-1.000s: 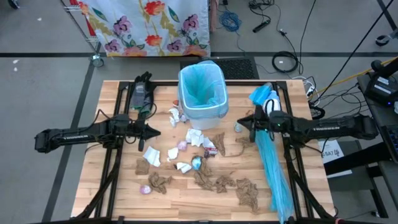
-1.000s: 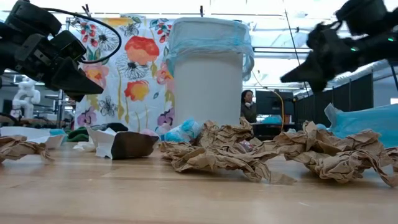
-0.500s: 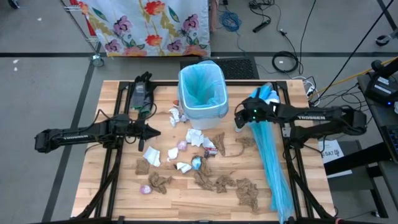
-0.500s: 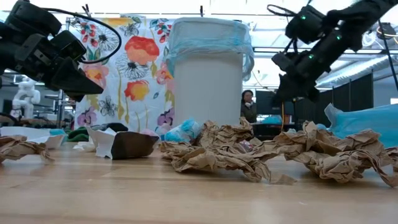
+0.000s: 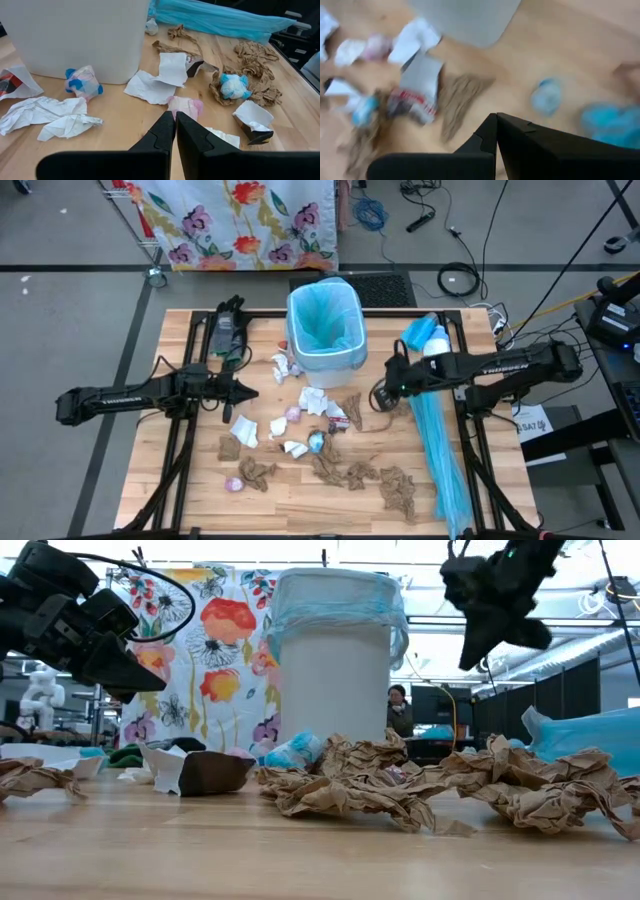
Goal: Place trash/remove bag and relplace
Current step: Put the brown napkin into the trash bin
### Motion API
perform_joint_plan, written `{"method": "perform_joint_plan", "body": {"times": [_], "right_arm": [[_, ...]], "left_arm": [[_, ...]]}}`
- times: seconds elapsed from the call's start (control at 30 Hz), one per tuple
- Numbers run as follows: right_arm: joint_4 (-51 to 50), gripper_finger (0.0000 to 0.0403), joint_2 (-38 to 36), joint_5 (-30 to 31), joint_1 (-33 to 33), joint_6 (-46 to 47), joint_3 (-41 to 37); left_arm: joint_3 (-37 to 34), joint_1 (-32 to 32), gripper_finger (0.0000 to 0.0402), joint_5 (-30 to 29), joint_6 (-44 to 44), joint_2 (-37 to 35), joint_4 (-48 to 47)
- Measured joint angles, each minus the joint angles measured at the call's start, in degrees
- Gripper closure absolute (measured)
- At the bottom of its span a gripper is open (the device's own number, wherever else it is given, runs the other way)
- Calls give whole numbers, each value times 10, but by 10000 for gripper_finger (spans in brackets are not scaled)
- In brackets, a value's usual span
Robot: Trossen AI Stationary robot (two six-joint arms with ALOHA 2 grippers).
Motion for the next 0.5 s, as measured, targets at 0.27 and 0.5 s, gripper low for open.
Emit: {"method": "perform_joint_plan", "body": {"times": [0.27,0.5], "right_arm": [[-3,403,55,-106,76,44,1],[1,386,100,-211,154,79,1]], "left_arm": [[0,0,379,0,-1,0,0],[0,0,379,0,-1,0,0]]}}
